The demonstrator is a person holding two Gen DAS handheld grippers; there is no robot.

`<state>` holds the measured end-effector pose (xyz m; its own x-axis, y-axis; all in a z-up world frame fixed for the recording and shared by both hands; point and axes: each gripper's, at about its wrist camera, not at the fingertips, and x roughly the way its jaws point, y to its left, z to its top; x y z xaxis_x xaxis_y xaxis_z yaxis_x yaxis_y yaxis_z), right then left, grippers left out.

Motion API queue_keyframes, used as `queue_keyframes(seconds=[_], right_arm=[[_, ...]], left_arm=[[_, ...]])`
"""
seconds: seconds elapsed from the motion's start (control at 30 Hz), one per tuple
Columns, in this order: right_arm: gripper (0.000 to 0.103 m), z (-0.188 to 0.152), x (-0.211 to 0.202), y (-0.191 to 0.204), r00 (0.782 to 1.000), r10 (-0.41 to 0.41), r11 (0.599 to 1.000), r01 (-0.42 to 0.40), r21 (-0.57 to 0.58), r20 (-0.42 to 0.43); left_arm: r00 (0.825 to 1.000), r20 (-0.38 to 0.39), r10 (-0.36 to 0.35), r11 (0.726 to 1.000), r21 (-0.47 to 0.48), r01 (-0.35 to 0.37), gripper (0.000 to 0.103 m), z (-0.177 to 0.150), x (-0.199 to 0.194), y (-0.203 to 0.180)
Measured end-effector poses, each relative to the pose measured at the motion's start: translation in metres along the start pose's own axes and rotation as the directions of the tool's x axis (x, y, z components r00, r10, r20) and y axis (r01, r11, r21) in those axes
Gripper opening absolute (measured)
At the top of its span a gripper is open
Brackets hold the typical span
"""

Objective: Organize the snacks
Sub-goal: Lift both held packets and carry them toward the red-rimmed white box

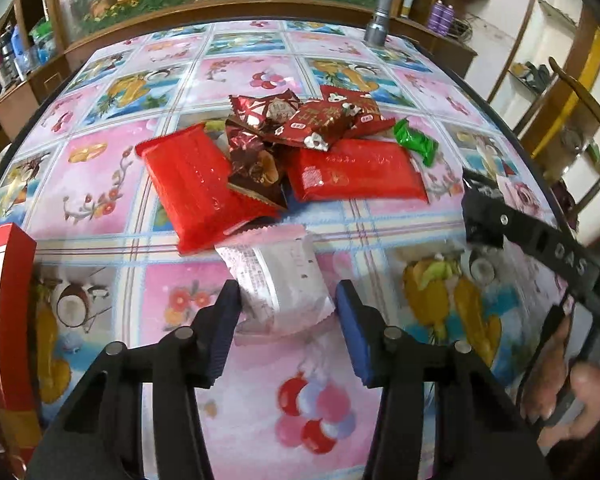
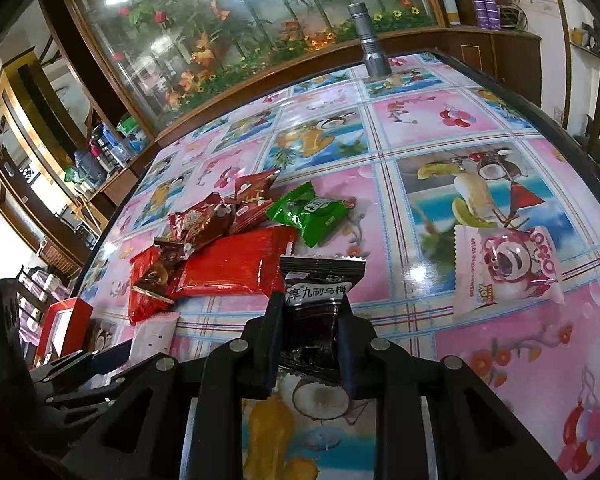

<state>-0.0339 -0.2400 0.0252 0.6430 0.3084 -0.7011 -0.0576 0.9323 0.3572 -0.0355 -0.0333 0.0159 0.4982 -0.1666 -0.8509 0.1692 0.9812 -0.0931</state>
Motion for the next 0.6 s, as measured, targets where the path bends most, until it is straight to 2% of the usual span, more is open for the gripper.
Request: queue_keyframes(seconds=[0.17,0.37,0.43,0.6], right_arm=[[0.025,-0.001,0.002,0.003,0.999,0.031,1.000,-0.031,-0.004,-0.011],[0.025,-0.003,0.000,0.017,0.996,0.089,0.994,-0.088,-0.057,0.005],[0.025,-0.004,-0.002,0.025,0.993,0.119,0.989,-0.117,-0.085,0.015],[0.025,-0.009,-0.011,0.054,0.967,0.254,0.956,-0.245,-0.164,0.032]], left_arm=[[1.000,0.012,-0.024,1.000,0.000,0.024,0.043,-0.011,-0.013,0.016],[0.996,0.087,0.008,1.000,0.024,-0.010,0.043,-0.028,-0.043,0.024],[0.992,0.128,0.014,0.999,0.035,-0.018,0.043,-0.030,-0.058,0.025],[0.968,0.233,0.096,0.993,0.043,-0.109,0.043,-0.036,-0.097,0.041]])
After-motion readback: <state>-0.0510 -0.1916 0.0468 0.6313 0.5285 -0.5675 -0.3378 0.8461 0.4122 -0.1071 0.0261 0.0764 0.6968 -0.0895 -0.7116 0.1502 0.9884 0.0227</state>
